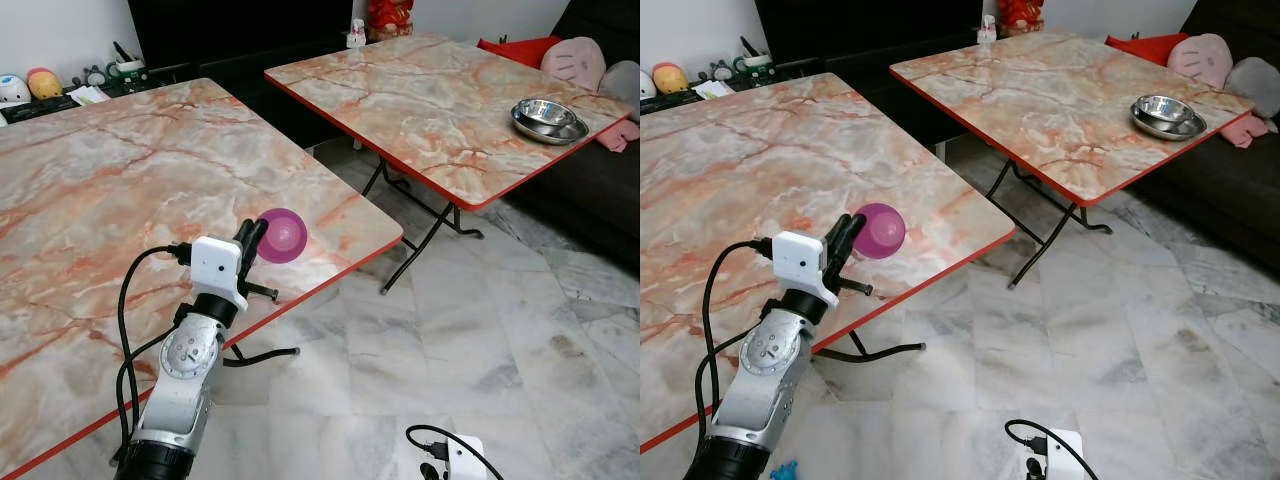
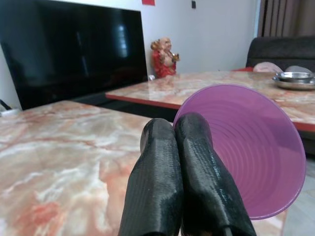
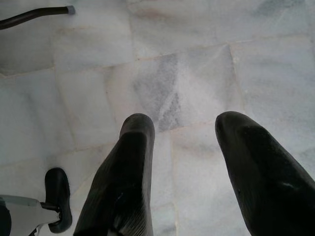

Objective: Setting the table

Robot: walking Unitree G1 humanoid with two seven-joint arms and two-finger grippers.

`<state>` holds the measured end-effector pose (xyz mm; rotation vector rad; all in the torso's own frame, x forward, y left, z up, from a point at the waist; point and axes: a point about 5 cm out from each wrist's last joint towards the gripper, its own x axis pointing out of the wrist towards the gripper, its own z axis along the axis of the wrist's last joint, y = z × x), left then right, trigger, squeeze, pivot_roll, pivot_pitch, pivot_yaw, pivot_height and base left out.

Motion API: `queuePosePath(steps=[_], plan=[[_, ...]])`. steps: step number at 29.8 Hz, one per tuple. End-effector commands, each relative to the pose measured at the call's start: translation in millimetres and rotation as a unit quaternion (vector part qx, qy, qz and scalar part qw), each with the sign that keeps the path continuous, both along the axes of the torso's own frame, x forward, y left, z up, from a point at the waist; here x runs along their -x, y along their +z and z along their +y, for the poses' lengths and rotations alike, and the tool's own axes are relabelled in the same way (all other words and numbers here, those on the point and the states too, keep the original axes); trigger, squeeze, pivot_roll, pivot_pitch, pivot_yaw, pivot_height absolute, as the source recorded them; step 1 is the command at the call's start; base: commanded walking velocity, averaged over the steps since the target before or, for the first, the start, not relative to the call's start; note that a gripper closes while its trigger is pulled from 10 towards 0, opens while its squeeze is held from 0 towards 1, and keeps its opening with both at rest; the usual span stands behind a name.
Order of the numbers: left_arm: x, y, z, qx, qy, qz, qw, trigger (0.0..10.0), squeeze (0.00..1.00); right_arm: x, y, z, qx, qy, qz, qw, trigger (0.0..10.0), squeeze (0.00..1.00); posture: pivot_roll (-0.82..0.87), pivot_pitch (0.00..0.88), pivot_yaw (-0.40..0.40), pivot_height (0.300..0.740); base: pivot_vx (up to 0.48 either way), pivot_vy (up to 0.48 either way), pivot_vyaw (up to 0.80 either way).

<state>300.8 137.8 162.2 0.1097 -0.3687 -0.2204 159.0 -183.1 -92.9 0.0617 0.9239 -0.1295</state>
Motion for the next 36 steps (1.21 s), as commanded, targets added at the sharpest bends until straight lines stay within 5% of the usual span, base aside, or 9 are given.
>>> queuePosePath(steps=[1, 18, 30, 36], plan=[[-2.7, 2.3, 0.3, -0.001, 0.004, -0.007, 1.000, 10.0, 0.00, 3.6, -0.9, -3.0, 0.005, -0.006, 0.002, 1.000, 10.0, 0.00, 0.18, 0.000, -0.076, 0.740, 0.000, -0.450, 0.00], [-6.7, 2.9, 1.0, 0.007, 0.013, -0.008, 1.000, 10.0, 0.00, 5.1, -1.5, -2.1, 0.009, -0.003, 0.003, 1.000, 10.0, 0.00, 0.17, 0.000, -0.068, 0.740, 0.000, -0.472, 0.26], [-9.0, 3.1, 4.6, 0.010, 0.030, -0.006, 0.999, 10.0, 0.00, 3.9, -1.1, -1.7, 0.010, -0.003, 0.001, 1.000, 10.0, 0.00, 0.17, 0.000, -0.066, 0.740, 0.000, -0.463, 0.68], [-11.4, 1.2, 6.8, 0.013, 0.040, 0.003, 0.999, 10.0, 0.00, 3.5, -0.9, -1.7, 0.010, -0.001, 0.000, 1.000, 10.0, 0.00, 0.17, 0.000, -0.068, 0.740, 0.000, -0.061, 0.07]])
